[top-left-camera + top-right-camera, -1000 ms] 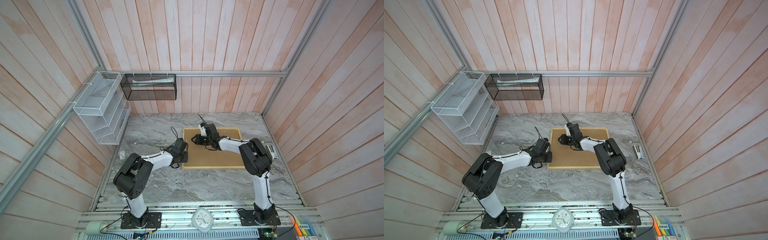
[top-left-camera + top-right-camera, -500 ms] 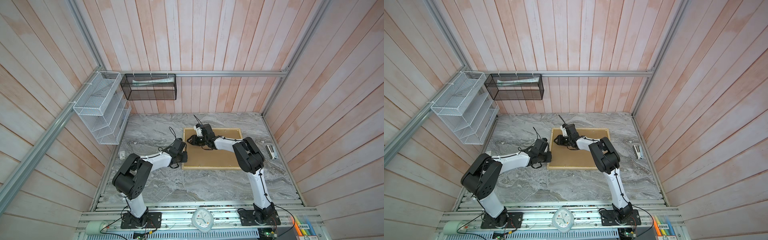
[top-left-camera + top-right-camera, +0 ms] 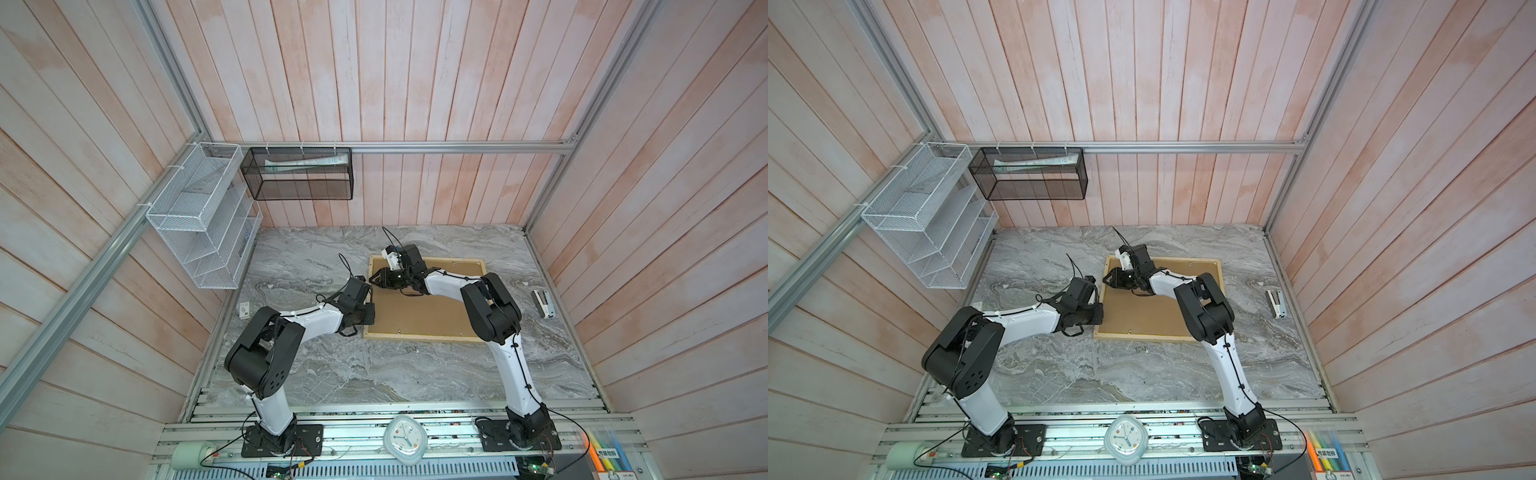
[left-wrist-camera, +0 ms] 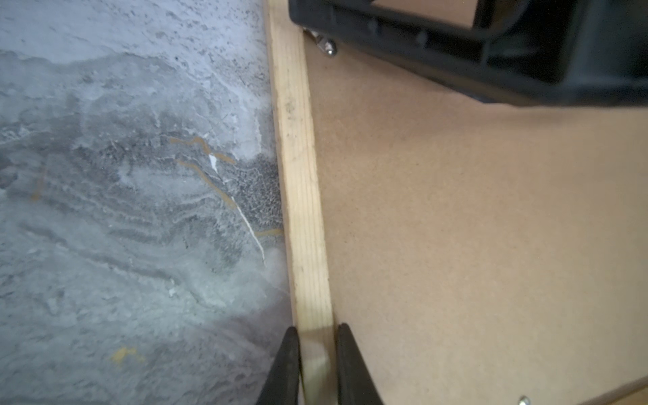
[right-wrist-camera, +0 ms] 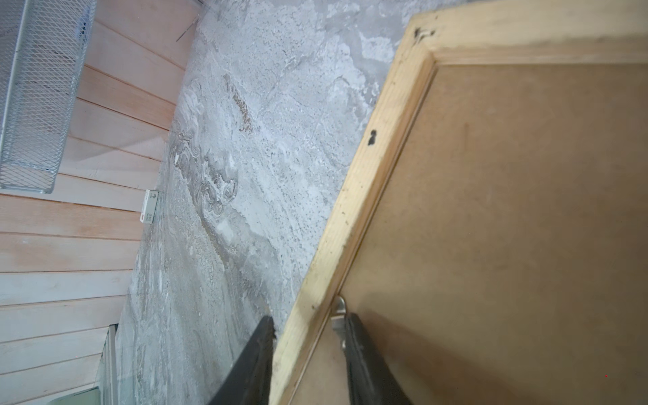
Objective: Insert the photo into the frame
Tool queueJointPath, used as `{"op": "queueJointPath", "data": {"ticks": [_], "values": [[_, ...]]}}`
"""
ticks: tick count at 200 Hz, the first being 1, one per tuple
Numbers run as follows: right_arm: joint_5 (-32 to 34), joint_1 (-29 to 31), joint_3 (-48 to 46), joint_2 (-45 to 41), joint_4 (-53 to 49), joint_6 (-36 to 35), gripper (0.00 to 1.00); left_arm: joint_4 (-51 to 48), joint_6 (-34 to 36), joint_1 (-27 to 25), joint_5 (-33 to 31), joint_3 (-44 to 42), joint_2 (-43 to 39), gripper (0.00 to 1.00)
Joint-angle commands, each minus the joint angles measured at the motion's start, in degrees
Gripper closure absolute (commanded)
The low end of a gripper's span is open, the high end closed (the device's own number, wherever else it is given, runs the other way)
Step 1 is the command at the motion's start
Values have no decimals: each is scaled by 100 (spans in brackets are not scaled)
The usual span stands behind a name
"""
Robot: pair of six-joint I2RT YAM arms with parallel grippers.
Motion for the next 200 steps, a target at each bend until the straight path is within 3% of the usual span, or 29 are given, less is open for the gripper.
{"op": "queueJointPath", "data": {"ticks": [1, 25, 77, 129, 156, 200], "values": [[-563, 87, 56, 267, -343, -166, 64, -321, 320, -8, 250, -168, 231, 89], [-857, 84, 111, 344, -306, -166, 64, -326, 323, -5, 264, -182, 227, 89], [-860, 67, 124, 291, -374, -270, 64, -342, 326, 0, 241, -186, 200, 89], [-1215, 59, 435, 250, -758, -777, 64, -363, 320, 0, 241, -182, 162, 90], [-1116, 5, 468, 171, -878, -882, 65, -385, 320, 0, 213, -186, 155, 90], [-601, -365, -436, -707, -347, -657, 65, -487, 236, 26, 24, -194, 95, 91]]}}
